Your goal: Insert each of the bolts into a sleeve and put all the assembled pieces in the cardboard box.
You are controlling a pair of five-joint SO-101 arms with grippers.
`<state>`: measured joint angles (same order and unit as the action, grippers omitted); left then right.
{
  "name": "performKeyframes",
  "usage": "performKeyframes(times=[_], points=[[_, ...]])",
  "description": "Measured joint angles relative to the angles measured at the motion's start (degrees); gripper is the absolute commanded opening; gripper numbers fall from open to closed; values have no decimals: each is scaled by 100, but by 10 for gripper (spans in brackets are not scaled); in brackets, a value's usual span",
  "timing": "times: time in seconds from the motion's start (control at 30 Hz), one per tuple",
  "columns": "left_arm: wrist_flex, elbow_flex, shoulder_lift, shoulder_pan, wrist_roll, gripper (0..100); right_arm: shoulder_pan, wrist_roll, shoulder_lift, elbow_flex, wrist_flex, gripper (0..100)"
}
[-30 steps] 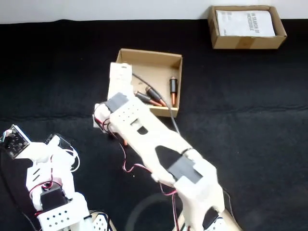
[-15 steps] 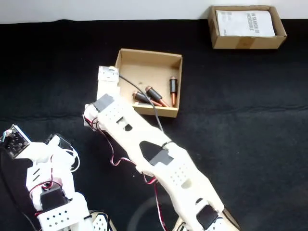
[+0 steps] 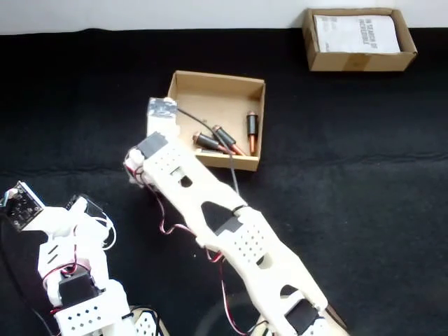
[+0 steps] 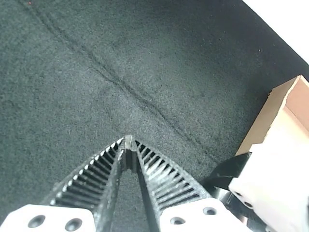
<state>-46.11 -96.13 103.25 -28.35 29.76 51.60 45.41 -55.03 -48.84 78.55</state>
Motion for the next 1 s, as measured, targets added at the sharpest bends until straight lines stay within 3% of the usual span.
performKeyframes(times=[0.3,0.73,1.0], points=[[0,0,0,9,0,13,114,-141,-53,-580,976,8],[0,0,0,44,0,13,-835,-2602,1591,-2453,1916,8],[-703,0,0,941,-422,11,-1178,-3305,3341,-2998,2207,8]])
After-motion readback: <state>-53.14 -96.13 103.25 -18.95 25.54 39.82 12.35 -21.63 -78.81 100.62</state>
